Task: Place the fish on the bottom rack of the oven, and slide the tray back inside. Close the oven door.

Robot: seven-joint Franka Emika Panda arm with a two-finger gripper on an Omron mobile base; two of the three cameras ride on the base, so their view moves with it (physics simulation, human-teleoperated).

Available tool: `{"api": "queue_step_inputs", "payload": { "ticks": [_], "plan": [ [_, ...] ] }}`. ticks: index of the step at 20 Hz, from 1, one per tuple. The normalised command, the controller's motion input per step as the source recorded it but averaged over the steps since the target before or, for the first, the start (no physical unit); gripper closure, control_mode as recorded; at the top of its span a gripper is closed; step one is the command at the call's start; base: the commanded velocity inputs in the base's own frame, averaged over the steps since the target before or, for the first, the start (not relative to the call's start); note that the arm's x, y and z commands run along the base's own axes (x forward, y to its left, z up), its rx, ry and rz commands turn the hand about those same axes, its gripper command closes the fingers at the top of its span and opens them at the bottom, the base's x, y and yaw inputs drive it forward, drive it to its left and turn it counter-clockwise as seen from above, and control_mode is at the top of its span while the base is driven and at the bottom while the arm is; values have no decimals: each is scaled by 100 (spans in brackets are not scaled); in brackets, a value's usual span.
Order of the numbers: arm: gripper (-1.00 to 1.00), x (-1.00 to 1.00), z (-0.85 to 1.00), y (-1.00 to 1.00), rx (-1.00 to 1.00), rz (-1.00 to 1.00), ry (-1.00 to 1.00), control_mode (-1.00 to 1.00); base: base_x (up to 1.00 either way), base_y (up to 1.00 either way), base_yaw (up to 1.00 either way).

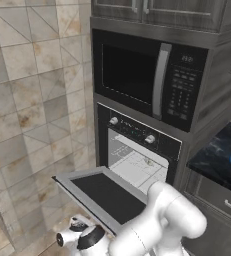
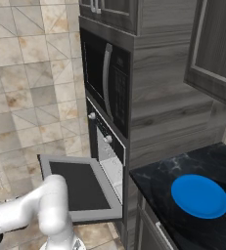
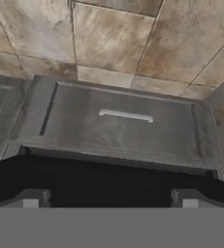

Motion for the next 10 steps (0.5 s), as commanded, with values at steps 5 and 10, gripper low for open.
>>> {"api": "queue_step_inputs", "payload": {
  "ticks": [5, 10],
  "plan": [
    [-100, 47, -100, 57, -37, 0, 0, -100, 0, 0, 0],
    [-100, 8, -100, -14, -30, -16, -33, -100, 0, 0, 0]
  ]
}}
